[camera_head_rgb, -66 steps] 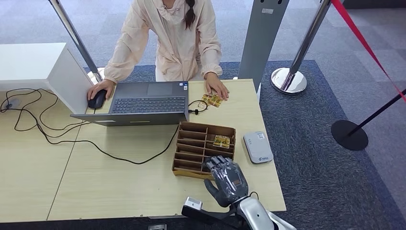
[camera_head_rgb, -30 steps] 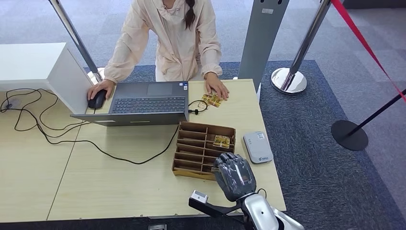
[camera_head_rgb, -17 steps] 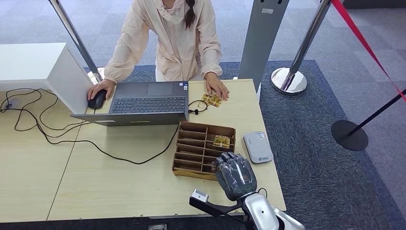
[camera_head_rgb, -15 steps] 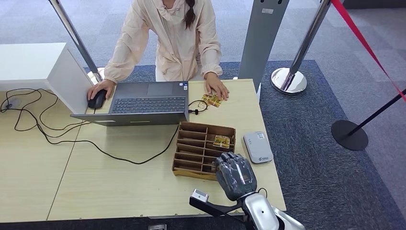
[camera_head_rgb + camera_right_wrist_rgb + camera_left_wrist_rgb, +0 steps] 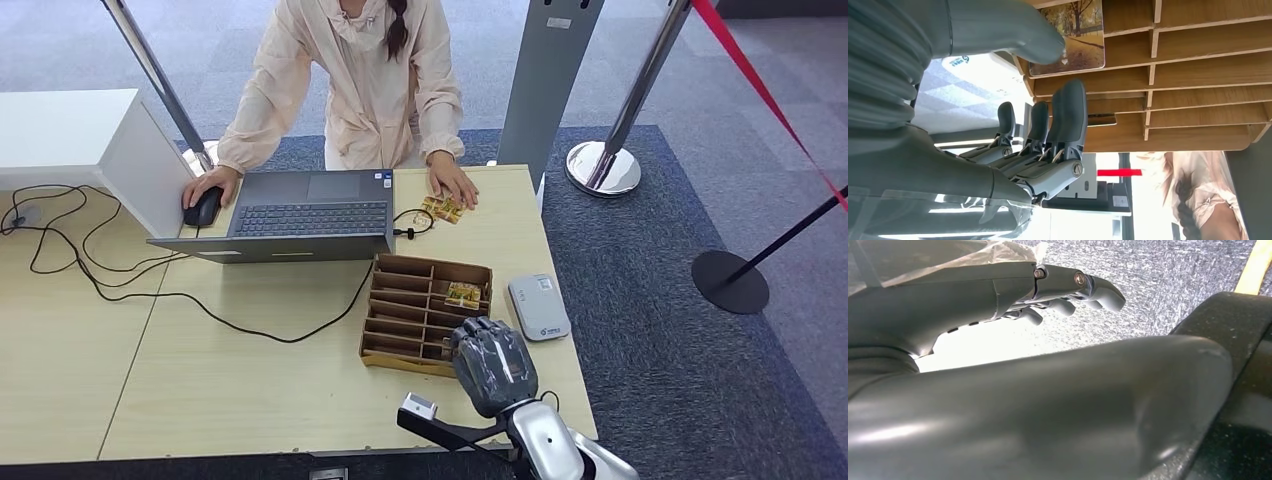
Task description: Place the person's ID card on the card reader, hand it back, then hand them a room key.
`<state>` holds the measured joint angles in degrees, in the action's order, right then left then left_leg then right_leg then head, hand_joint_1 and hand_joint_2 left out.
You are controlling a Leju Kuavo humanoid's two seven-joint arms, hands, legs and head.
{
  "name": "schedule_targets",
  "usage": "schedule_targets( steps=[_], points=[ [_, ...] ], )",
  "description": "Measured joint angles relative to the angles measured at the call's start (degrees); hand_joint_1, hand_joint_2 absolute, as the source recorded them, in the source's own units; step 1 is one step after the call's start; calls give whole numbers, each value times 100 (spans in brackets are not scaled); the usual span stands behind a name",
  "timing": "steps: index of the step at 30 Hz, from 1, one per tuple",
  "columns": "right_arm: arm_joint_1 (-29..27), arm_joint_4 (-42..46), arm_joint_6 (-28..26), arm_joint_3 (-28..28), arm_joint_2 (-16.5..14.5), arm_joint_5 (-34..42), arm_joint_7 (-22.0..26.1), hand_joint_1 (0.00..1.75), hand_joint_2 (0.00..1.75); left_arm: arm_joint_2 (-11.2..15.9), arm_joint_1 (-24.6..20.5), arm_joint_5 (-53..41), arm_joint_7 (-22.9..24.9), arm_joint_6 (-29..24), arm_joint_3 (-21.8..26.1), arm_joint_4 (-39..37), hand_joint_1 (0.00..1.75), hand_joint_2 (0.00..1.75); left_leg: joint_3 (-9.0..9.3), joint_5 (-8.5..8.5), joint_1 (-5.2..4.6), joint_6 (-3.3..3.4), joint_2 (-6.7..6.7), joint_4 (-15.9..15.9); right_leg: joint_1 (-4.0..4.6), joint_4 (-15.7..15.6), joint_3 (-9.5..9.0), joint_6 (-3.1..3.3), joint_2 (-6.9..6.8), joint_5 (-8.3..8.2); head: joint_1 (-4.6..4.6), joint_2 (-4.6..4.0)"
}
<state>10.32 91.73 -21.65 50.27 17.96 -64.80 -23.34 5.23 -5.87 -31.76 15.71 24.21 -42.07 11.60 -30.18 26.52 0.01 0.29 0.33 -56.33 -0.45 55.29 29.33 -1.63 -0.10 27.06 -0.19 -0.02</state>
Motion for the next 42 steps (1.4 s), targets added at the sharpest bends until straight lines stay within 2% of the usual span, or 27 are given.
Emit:
schedule_targets(
  steps=[7,42],
  points=[
    [1,24,66,5,-4,46,61,84,175,1,1,0,0,-1,0,-2,0,0,0,0,0,0,0,0,0,0,0,0,0,0,1,0],
    [76,-42,205,54,-277,203,187,86,175,-33,-2,0,81,33,0,1,0,0,0,0,0,0,0,0,0,0,0,0,0,0,1,0]
  ],
)
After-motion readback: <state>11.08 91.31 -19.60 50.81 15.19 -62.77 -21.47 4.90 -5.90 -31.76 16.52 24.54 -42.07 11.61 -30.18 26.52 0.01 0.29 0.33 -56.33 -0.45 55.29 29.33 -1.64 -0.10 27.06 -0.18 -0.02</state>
